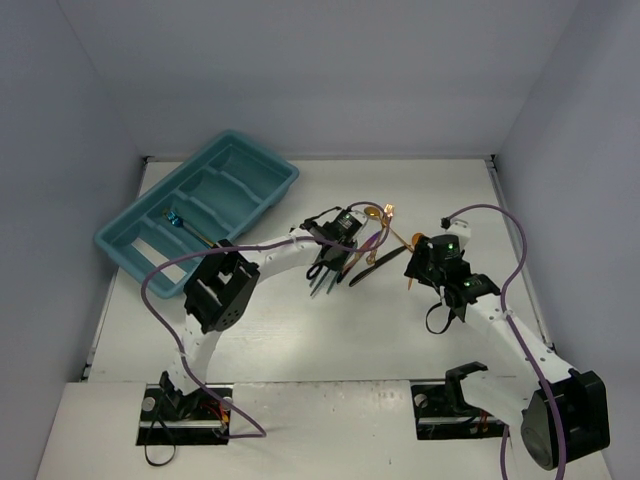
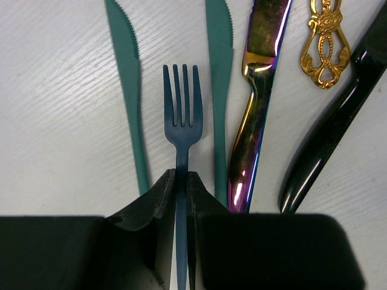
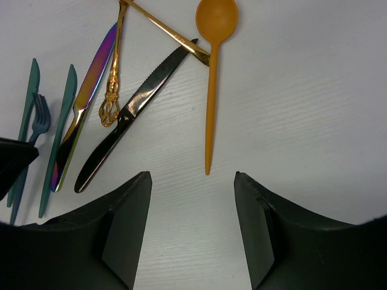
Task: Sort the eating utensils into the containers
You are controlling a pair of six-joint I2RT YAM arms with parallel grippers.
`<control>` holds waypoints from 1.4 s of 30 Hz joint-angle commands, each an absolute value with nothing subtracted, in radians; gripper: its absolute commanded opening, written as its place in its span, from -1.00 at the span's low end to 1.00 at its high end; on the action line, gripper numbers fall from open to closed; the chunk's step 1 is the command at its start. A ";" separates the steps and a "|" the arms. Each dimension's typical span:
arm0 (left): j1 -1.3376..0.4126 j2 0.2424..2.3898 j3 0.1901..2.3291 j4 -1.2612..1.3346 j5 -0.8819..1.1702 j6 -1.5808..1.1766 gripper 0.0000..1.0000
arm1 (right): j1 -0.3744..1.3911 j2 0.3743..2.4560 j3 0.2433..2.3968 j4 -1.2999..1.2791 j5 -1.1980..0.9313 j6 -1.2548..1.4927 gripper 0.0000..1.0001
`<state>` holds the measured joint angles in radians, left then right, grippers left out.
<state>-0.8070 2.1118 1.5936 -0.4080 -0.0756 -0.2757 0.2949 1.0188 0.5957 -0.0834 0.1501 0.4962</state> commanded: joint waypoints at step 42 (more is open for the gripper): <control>0.084 1.594 1.422 -0.381 -0.086 -0.685 -0.14 | 0.249 1.272 0.845 -0.059 0.098 0.299 0.07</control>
